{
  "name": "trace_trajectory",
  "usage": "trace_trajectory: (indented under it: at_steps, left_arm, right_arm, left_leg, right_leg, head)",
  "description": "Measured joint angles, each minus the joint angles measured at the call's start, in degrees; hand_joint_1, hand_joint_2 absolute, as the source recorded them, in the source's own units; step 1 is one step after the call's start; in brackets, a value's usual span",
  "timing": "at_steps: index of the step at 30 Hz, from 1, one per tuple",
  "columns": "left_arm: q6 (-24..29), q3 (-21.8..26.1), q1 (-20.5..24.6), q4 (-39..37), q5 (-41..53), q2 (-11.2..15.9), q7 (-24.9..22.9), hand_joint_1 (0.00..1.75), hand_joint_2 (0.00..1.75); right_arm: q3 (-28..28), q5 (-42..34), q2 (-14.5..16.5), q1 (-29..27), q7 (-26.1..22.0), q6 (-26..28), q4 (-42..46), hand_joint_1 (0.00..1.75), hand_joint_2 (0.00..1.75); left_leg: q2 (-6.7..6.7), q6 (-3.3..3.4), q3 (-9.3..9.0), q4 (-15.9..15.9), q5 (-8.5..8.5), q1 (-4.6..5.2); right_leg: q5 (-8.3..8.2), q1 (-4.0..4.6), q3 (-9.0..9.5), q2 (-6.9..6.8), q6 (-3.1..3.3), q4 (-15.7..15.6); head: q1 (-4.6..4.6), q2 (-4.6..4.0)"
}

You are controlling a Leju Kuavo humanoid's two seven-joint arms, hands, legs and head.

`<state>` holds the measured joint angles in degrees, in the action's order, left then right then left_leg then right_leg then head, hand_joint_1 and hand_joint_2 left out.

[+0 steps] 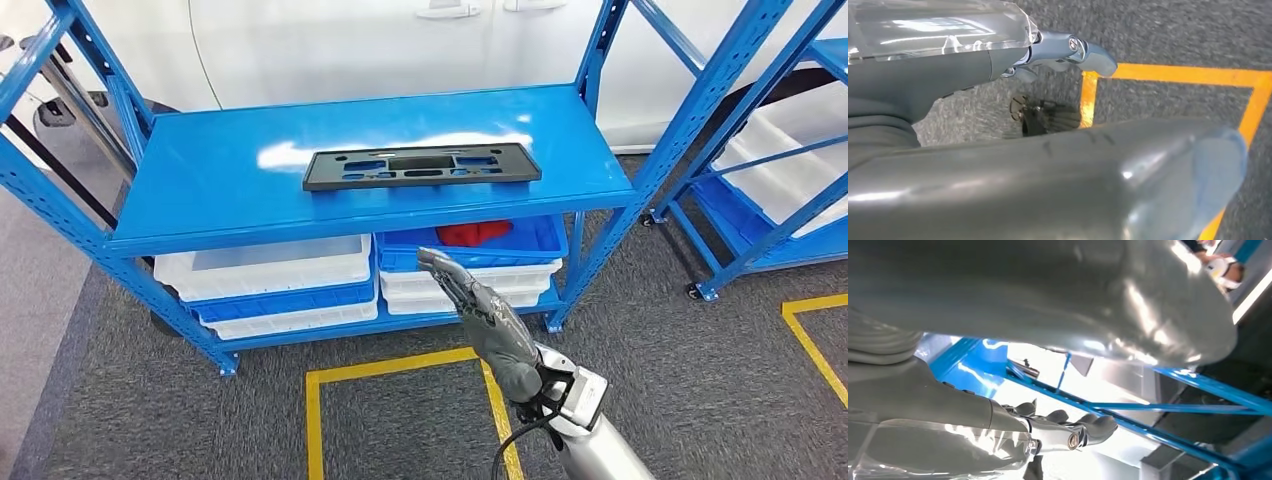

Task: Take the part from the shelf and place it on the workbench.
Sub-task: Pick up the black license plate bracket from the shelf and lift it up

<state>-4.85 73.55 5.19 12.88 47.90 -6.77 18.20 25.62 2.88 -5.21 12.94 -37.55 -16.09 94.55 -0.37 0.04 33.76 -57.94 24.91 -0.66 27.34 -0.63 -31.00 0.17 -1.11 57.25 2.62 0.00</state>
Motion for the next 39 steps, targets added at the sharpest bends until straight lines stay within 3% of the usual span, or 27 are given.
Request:
trace_trajectory:
  at_steps: [2, 3, 5, 6, 7, 8, 9, 10, 12, 14, 17, 19, 21, 22, 23, 24, 26, 28, 31, 33, 36, 37, 38, 39]
  left_arm:
    - [-0.01, -0.01, -0.04, -0.01, 0.03, -0.04, 0.01, 0.00, 0.00]
    - [0.00, -0.01, 0.00, -0.01, 0.02, -0.06, 0.02, 0.00, 0.00]
    - [0.01, -0.01, 0.05, -0.01, -0.01, -0.07, 0.03, 0.00, 0.00]
    - [0.02, -0.01, 0.04, -0.01, -0.03, -0.07, 0.03, 0.00, 0.00]
    - [0.02, -0.01, 0.00, -0.01, -0.04, -0.07, 0.03, 0.00, 0.00]
    - [0.02, -0.01, -0.08, -0.01, -0.07, -0.08, 0.04, 0.00, 0.00]
    - [0.02, -0.01, -0.15, -0.02, -0.13, -0.11, 0.07, 0.00, 0.00]
    - [0.04, 0.00, -0.21, -0.04, -0.19, -0.18, 0.11, 0.00, 0.00]
    - [0.13, 0.01, -0.21, -0.20, -0.28, -0.43, 0.23, 0.00, 0.00]
    - [0.26, 0.01, -0.19, -0.31, -0.33, -0.56, 0.36, 0.00, 0.00]
    - [0.40, 0.02, -0.16, -0.31, -0.32, -0.52, 0.62, 0.00, 0.00]
    - [0.43, 0.02, -0.18, -0.31, -0.26, -0.50, 0.79, 0.00, 0.00]
    - [0.39, 0.02, -0.30, -0.31, -0.17, -0.51, 0.87, 0.00, 0.00]
    - [0.38, 0.02, -0.39, -0.31, -0.13, -0.50, 0.87, 0.00, 0.00]
    - [0.37, 0.02, -0.45, -0.31, -0.10, -0.47, 0.88, 0.00, 0.00]
    - [0.37, 0.02, -0.48, -0.31, -0.08, -0.43, 0.87, 0.00, 0.00]
    - [0.38, 0.01, -0.48, -0.31, -0.08, -0.33, 0.85, 0.00, 0.00]
    - [0.39, 0.01, -0.41, -0.31, -0.10, -0.29, 0.77, 0.00, 0.00]
    - [0.38, 0.01, -0.40, -0.31, -0.15, -0.29, 0.54, 0.00, 0.00]
    - [0.65, 0.02, -0.40, -0.31, -0.14, -0.27, 0.04, 0.00, 0.00]
    - [1.31, 0.03, -0.37, -0.31, -0.15, -0.13, -1.03, 0.00, 0.00]
    - [1.45, 0.03, -0.42, -0.31, -0.15, -0.09, -1.28, 0.00, 0.00]
    - [1.58, 0.04, -0.51, -0.31, -0.15, -0.07, -1.50, 0.00, 0.00]
    - [1.72, 0.05, -0.61, -0.31, -0.15, -0.04, -1.69, 0.00, 0.00]
  right_arm:
    - [0.04, 0.03, 0.07, 0.03, 0.00, 0.07, -0.52, 0.00, 0.00]
    - [0.06, 0.03, 0.07, 0.04, 0.00, 0.08, -0.73, 0.00, 0.00]
    - [0.09, 0.04, 0.07, -0.10, 0.00, 0.21, -1.28, 0.00, 0.00]
    - [0.11, 0.08, 0.06, -0.31, 0.00, 0.40, -1.61, 0.00, 0.00]
    - [0.12, 0.12, 0.06, -0.55, 0.00, 0.69, -1.94, 0.00, 0.00]
    - [0.13, 0.16, 0.06, -0.79, -0.01, 1.04, -2.22, 0.00, 0.00]
    - [0.14, 0.18, 0.07, -0.95, -0.01, 1.47, -2.52, 0.00, 0.00]
    - [0.15, 0.20, 0.07, -1.00, -0.01, 1.98, -2.83, 0.00, 0.00]
    - [0.08, 0.57, 0.17, -0.89, 0.04, 3.53, -3.62, 0.00, 0.00]
    - [-0.28, 1.61, 0.46, -0.77, 0.19, 6.05, -4.57, 0.00, 0.00]
    - [-1.42, 2.26, 0.99, -0.46, 0.29, 8.91, -5.98, 0.00, 0.00]
    - [-2.25, 1.71, 1.30, -0.16, 0.22, 9.26, -7.02, 0.00, 0.00]
    - [-2.91, 1.20, 1.45, -0.07, 0.17, 9.29, -8.11, 0.00, 0.00]
    - [-3.17, 1.04, 1.50, -0.10, 0.16, 9.29, -8.60, 0.00, 0.00]
    - [-3.40, 0.93, 1.54, -0.12, 0.15, 9.29, -9.02, 0.00, 0.00]
    - [-3.64, 0.84, 1.62, -0.13, 0.15, 9.28, -9.37, 0.00, 0.00]
    - [-4.07, 0.75, 1.85, -0.12, 0.16, 9.24, -9.92, 0.00, 0.00]
    - [-4.31, 0.73, 2.10, -0.07, 0.17, 9.14, -10.39, 0.00, 0.00]
    - [-4.45, 0.74, 2.49, 0.01, 0.16, 8.93, -10.90, 0.00, 0.00]
    - [-4.52, 0.75, 2.68, 0.07, 0.15, 8.79, -11.15, 0.00, 0.00]
    - [-4.68, 0.75, 2.78, -0.10, 0.15, 8.61, -11.50, 0.00, 0.00]
    - [-4.74, 0.75, 2.80, -0.21, 0.15, 8.50, -11.62, 0.00, 0.00]
    - [-4.84, 0.75, 2.81, -0.30, 0.15, 8.36, -11.74, 0.00, 0.00]
    - [-4.96, 0.75, 2.82, -0.34, 0.16, 8.17, -11.84, 0.00, 0.00]
  left_leg:
    - [0.00, 0.81, -0.44, 0.37, 0.06, -0.06]
    - [0.01, 1.15, -0.69, 0.56, 0.11, -0.11]
    - [0.03, 1.61, -0.95, 0.61, 0.39, 0.04]
    - [0.02, 1.76, -1.09, 0.60, 0.55, 0.16]
    - [-0.01, 1.85, -1.30, 0.59, 0.75, 0.29]
    - [-0.06, 1.88, -1.60, 0.58, 0.98, 0.40]
    - [-0.11, 1.86, -2.02, 0.58, 1.24, 0.53]
    - [-0.15, 1.81, -2.40, 0.59, 1.53, 0.60]
    - [-0.16, 1.48, -2.81, 0.53, 2.04, 0.83]
    - [-0.13, 0.94, -2.78, 0.55, 2.33, 0.83]
    - [-0.04, -0.06, -2.69, -0.43, 3.24, 0.78]
    - [0.01, -0.68, -0.25, -5.59, 5.71, 0.52]
    - [0.03, -1.22, 4.18, -13.36, 8.46, 0.16]
    - [0.03, -1.44, 5.82, -15.71, 8.66, 0.00]
    - [0.04, -1.61, 6.50, -16.02, 7.72, -0.14]
    - [0.04, -1.71, 5.99, -13.95, 5.69, -0.26]
    - [0.10, -1.68, 2.98, -6.29, 1.11, -0.38]
    - [0.09, -1.02, 0.79, -1.09, -0.60, -0.27]
    - [-0.03, 0.24, 0.38, -0.07, -0.17, -0.15]
    - [-0.05, 0.95, 0.01, 0.24, -0.05, -0.24]
    - [-0.01, 1.61, -0.44, 0.33, 0.39, -0.14]
    - [-0.02, 1.70, -0.65, 0.32, 0.59, -0.07]
    - [-0.06, 1.73, -0.96, 0.31, 0.84, 0.00]
    - [-0.10, 1.71, -1.39, 0.31, 1.12, 0.06]
  right_leg:
    - [1.04, -0.18, -0.37, -0.05, -0.63, 1.38]
    - [2.29, -0.23, -1.49, -0.07, -0.85, 3.76]
    - [5.49, -0.26, -5.90, -0.11, -1.07, 11.74]
    - [6.37, -0.25, -8.16, -0.11, -1.10, 15.32]
    - [6.17, -0.22, -9.63, -0.11, -1.04, 17.15]
    - [4.78, -0.17, -9.90, -0.11, -0.85, 16.60]
    - [2.42, -0.08, -9.00, -0.11, -0.52, 13.73]
    - [-0.17, 0.12, -7.41, -0.11, -0.03, 9.57]
    - [-3.08, 0.62, -4.60, -0.17, 0.93, 2.75]
    - [-3.04, 1.00, -3.94, -0.16, 1.41, 0.91]
    - [-2.99, 0.58, -3.23, -0.09, 1.93, -0.07]
    - [-2.80, 0.29, -2.44, -0.24, 2.32, -0.58]
    - [-2.41, 0.26, -2.01, -0.31, 2.49, -0.58]
    - [-2.18, 0.25, -1.80, -0.29, 2.47, -0.54]
    - [-1.94, 0.21, -1.55, -0.25, 2.41, -0.48]
    - [-1.65, 0.15, -1.22, -0.19, 2.29, -0.39]
    - [-0.92, 0.11, -0.50, -0.11, 1.83, -0.15]
    - [-0.34, 0.26, -0.24, -0.02, 1.18, 0.11]
    - [0.10, 0.26, -0.18, 0.00, 0.21, 0.15]
    - [1.58, 0.07, -1.17, -0.03, -0.38, 2.57]
    - [5.92, -0.11, -7.04, -0.04, -0.79, 13.20]
    - [6.42, -0.13, -8.90, -0.05, -0.80, 16.03]
    - [5.82, -0.13, -9.90, -0.05, -0.73, 16.98]
    - [4.10, -0.11, -9.80, -0.05, -0.55, 15.71]
  head:
    - [0.00, 0.00]
    - [0.00, 0.00]
    - [0.00, 0.00]
    - [0.00, 0.00]
    - [0.00, 0.00]
    - [0.00, 0.00]
    - [0.00, 0.00]
    - [0.00, 0.00]
    - [0.01, 0.00]
    - [0.01, 0.00]
    - [0.00, 0.00]
    - [-0.01, 0.00]
    - [0.00, 0.00]
    - [0.00, 0.00]
    - [0.00, 0.00]
    - [0.00, 0.00]
    - [0.00, 0.00]
    - [0.00, 0.00]
    - [0.00, 0.00]
    - [0.00, 0.00]
    - [0.00, 0.00]
    - [0.00, 0.00]
    - [0.00, 0.00]
    - [0.00, 0.00]
